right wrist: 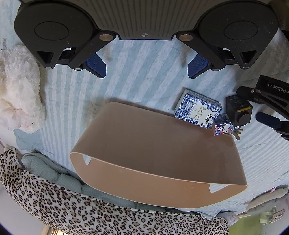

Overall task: Organize objects
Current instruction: 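Grasp the black square box with the left tool while the right grasps the blue-and-white box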

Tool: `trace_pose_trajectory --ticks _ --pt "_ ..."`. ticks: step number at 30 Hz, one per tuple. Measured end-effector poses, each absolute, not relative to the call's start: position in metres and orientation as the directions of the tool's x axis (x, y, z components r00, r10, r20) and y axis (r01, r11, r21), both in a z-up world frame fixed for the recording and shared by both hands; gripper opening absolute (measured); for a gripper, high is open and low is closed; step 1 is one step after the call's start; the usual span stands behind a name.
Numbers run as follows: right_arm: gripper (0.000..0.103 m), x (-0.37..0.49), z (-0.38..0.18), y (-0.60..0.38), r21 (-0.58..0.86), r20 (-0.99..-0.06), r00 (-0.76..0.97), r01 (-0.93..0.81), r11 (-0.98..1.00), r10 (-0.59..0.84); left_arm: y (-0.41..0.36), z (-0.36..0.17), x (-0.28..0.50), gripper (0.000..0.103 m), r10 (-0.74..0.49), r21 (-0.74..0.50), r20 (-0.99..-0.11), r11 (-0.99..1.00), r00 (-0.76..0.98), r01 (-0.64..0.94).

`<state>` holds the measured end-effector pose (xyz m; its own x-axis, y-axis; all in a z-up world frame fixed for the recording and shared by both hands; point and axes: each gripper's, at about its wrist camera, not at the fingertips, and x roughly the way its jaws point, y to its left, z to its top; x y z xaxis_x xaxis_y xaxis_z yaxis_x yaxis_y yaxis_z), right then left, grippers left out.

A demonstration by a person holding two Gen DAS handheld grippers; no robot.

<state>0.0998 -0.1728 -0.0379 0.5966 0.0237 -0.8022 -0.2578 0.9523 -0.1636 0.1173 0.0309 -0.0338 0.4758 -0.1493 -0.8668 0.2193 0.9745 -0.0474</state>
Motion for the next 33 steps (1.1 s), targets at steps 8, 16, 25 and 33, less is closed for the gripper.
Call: trace_pose_trajectory --ticks 8,16,25,33 --pt "0.099 0.107 -0.050 -0.158 -0.170 -0.819 0.573 -0.287 0.943 0.027 0.028 -0.033 0.123 0.074 -0.180 -0.098 -0.837 0.979 0.517 0.181" --pt "0.099 0.112 -0.056 -0.151 -0.172 -0.822 0.569 -0.294 0.940 0.027 0.026 -0.034 0.130 0.074 -0.121 -0.070 -0.843 0.991 0.523 0.117" --pt "0.099 0.121 -0.058 -0.133 -0.096 -0.813 0.571 -0.319 0.943 0.110 0.067 -0.032 0.127 0.074 -0.068 -0.069 -0.880 0.998 0.471 0.016" --pt "0.103 0.134 -0.070 -0.104 -0.093 -0.800 0.590 -0.305 0.948 0.111 0.082 -0.032 0.125 0.074 -0.076 -0.084 -0.897 0.996 0.436 0.001"
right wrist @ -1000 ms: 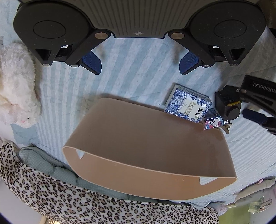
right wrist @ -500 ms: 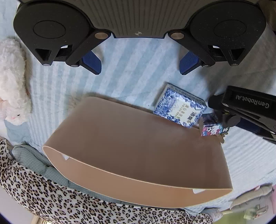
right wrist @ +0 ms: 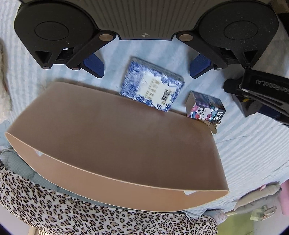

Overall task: Organize objects
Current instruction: 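Grasp the black square box with the left tool while the right grasps the blue-and-white box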

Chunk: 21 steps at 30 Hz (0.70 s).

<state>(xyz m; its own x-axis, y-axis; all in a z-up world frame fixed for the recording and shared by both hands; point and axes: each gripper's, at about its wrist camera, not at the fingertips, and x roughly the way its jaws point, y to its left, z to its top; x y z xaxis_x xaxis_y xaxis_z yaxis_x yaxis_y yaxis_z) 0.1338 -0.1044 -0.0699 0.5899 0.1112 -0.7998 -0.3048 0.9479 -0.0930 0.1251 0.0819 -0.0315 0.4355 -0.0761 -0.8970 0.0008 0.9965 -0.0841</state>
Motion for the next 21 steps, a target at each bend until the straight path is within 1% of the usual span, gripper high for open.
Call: trace_pose_trajectory --ticks 3,4,5,6,7,8,9,11,12,21 --pt "0.102 0.139 -0.076 -0.099 -0.103 -0.797 0.596 -0.293 0.951 0.097 0.082 -0.031 0.126 0.071 -0.081 -0.089 -0.901 0.996 0.425 0.002" --pt "0.102 0.140 -0.076 -0.099 -0.104 -0.797 0.597 -0.286 0.953 0.093 0.082 -0.030 0.126 0.068 -0.081 -0.087 -0.903 0.996 0.423 0.005" --pt "0.102 0.138 -0.076 -0.099 -0.102 -0.795 0.599 -0.283 0.954 0.093 0.081 -0.031 0.127 0.061 -0.077 -0.083 -0.903 0.997 0.422 0.005" --pt "0.099 0.138 -0.076 -0.100 -0.100 -0.794 0.601 -0.281 0.955 0.094 0.081 -0.030 0.127 0.056 -0.070 -0.071 -0.905 0.997 0.420 0.013" --pt "0.092 0.138 -0.075 -0.102 -0.096 -0.791 0.605 -0.273 0.957 0.093 0.079 -0.029 0.127 0.045 -0.063 -0.059 -0.905 0.998 0.421 0.023" --pt "0.088 0.138 -0.075 -0.105 -0.084 -0.789 0.606 -0.263 0.961 0.097 0.079 -0.028 0.127 0.037 -0.064 -0.056 -0.904 0.998 0.423 0.031" --pt "0.081 0.139 -0.075 -0.109 -0.067 -0.792 0.601 -0.259 0.964 0.106 0.078 -0.027 0.126 0.033 -0.076 -0.065 -0.903 0.997 0.423 0.039" --pt "0.065 0.139 -0.073 -0.116 -0.038 -0.795 0.594 -0.246 0.969 0.120 0.078 -0.025 0.124 0.033 -0.082 -0.067 -0.900 0.996 0.427 0.051" --pt "0.063 0.139 -0.073 -0.117 -0.033 -0.795 0.594 -0.247 0.968 0.124 0.076 -0.025 0.124 0.033 -0.082 -0.064 -0.899 0.996 0.431 0.055" --pt "0.063 0.122 -0.064 -0.126 -0.063 -0.777 0.621 -0.245 0.968 0.106 0.073 -0.018 0.118 0.033 -0.109 -0.091 -0.888 0.994 0.446 0.063"
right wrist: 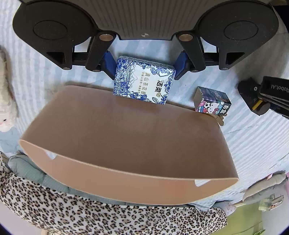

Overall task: Organize objects
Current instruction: 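Drop the black box and blue-and-white box into the basket with both tools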

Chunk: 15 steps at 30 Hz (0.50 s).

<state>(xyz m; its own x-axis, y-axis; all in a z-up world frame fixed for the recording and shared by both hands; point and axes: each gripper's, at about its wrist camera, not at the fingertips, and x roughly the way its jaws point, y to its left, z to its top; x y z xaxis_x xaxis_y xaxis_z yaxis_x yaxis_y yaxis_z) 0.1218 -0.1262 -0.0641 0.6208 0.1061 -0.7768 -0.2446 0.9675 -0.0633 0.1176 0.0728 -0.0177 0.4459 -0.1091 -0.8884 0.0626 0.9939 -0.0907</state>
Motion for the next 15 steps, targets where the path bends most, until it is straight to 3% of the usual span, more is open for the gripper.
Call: trace_pose_trajectory --ticks 15 --pt "0.063 0.090 -0.011 -0.147 -0.072 -0.680 0.725 -0.215 0.974 0.109 0.058 0.018 0.102 0.033 -0.144 -0.102 -0.832 0.989 0.536 0.108"
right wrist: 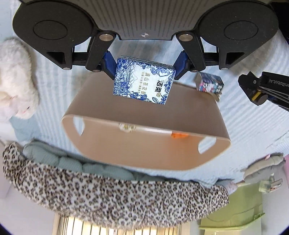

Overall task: Organize objects
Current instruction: 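Drop the black box and blue-and-white box into the basket with both tools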

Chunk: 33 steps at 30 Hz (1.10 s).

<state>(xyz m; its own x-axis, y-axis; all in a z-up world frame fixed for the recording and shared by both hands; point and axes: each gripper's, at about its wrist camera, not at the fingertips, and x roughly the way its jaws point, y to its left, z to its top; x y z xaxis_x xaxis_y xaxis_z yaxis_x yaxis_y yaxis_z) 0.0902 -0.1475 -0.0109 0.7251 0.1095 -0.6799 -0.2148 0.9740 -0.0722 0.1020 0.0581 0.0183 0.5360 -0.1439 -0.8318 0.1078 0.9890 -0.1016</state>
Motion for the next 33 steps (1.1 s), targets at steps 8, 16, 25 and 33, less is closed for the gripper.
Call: trace_pose_trajectory --ticks 8,16,25,33 --pt "0.063 0.080 0.030 -0.154 -0.089 -0.584 0.804 -0.200 0.976 0.112 0.032 0.064 0.093 0.033 -0.168 -0.049 -0.734 0.979 0.659 0.195" --pt "0.063 0.093 0.075 -0.167 -0.083 -0.476 0.874 -0.159 0.984 0.101 0.012 0.098 0.110 0.033 -0.187 -0.015 -0.651 0.972 0.735 0.234" --pt "0.063 0.142 0.095 -0.171 -0.083 -0.438 0.896 -0.127 0.988 0.078 -0.007 0.115 0.173 0.033 -0.126 0.035 -0.596 0.982 0.793 0.183" --pt "0.063 0.193 0.069 -0.166 -0.074 -0.531 0.844 -0.128 0.989 0.069 -0.016 0.074 0.246 0.033 -0.049 0.073 -0.688 0.988 0.724 0.136"
